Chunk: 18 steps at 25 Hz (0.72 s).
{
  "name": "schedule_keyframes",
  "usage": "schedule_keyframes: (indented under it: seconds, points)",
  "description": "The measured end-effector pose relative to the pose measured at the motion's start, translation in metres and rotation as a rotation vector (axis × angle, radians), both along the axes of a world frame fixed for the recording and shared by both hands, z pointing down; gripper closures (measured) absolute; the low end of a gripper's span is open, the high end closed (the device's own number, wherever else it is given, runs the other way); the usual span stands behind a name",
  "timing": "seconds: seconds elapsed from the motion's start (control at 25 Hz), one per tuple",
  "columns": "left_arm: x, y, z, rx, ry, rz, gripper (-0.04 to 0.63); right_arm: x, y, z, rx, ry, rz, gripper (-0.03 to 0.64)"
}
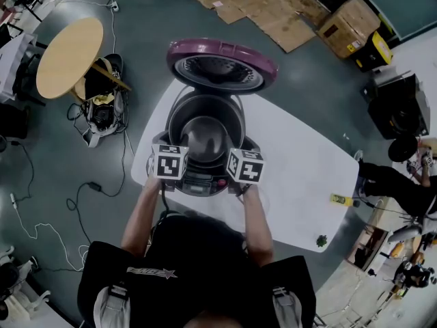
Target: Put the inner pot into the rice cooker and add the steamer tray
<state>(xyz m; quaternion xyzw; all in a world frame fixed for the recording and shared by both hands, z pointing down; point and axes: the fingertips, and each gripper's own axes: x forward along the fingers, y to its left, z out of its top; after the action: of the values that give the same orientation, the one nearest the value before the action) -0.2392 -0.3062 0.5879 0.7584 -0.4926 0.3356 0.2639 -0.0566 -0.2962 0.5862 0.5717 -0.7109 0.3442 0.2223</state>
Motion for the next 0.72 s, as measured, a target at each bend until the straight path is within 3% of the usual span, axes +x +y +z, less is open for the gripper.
schedule_keyframes:
  seconds: [0.72]
  points:
    - [-0.0028, -0.0008, -0.0017, 0.000, -0.012, -0.018, 0.413, 0.0026, -0.0004, 0.0040, -0.001, -0.050, -0.005, 0.452]
